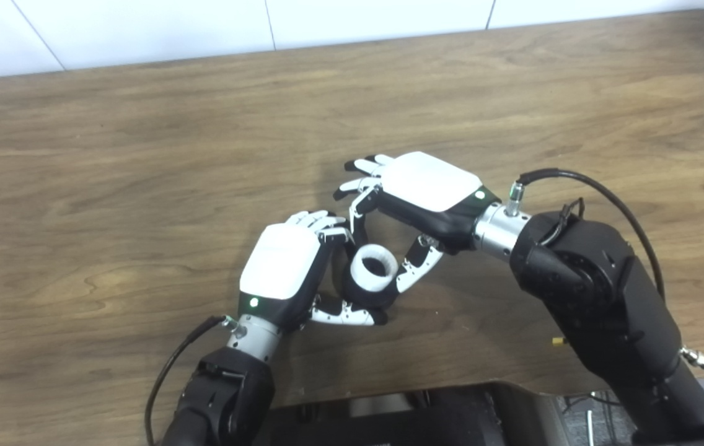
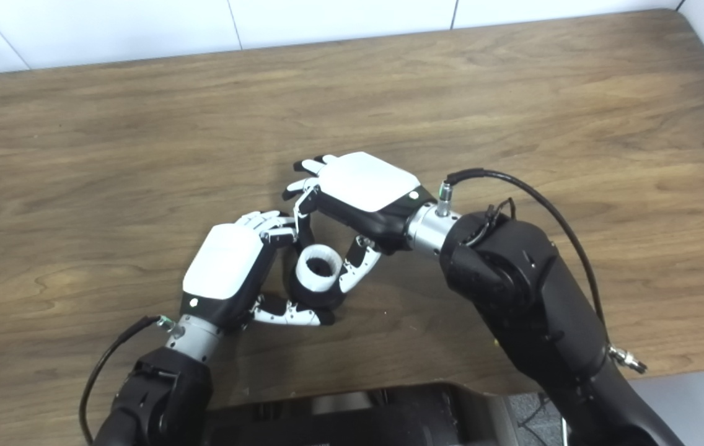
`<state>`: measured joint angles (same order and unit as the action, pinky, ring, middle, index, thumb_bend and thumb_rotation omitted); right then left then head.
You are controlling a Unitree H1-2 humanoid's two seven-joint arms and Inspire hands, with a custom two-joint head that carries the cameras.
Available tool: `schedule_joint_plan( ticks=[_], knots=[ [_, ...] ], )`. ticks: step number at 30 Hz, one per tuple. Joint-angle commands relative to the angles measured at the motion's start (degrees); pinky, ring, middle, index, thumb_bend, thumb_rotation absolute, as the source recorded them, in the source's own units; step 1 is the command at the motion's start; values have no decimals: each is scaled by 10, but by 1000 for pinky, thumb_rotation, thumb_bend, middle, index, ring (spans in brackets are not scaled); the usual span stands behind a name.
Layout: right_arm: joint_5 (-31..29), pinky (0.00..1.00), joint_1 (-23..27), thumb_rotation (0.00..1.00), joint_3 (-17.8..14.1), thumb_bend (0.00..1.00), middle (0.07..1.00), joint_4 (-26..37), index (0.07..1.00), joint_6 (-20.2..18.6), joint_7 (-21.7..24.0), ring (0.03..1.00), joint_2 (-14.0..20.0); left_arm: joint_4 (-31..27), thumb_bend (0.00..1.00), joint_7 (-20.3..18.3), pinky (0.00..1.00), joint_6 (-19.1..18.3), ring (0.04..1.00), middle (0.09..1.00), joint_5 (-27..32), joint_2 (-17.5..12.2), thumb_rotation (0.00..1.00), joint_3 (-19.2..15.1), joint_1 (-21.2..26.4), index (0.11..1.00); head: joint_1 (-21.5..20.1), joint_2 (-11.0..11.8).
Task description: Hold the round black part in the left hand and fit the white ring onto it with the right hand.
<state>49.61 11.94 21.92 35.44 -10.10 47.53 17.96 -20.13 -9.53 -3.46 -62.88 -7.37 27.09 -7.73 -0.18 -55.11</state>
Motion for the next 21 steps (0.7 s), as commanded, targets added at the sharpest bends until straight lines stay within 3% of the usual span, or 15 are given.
schedule_joint_plan(
  ticks=[1, 21],
  knots=[
    [-2, 1000, 14, 139, -2, 525, 867, 17, 483, 12, -10, 980, -6, -2, 518, -15, 857, 0, 835, 774, -5, 2, 55, 7, 0, 486, 0, -1],
    [3, 993, 19, 140, -4, 526, 866, 23, 482, 9, 0, 977, -3, -4, 520, -14, 859, 0, 834, 771, -4, 2, 53, 7, 1, 486, -1, -8]
  ],
)
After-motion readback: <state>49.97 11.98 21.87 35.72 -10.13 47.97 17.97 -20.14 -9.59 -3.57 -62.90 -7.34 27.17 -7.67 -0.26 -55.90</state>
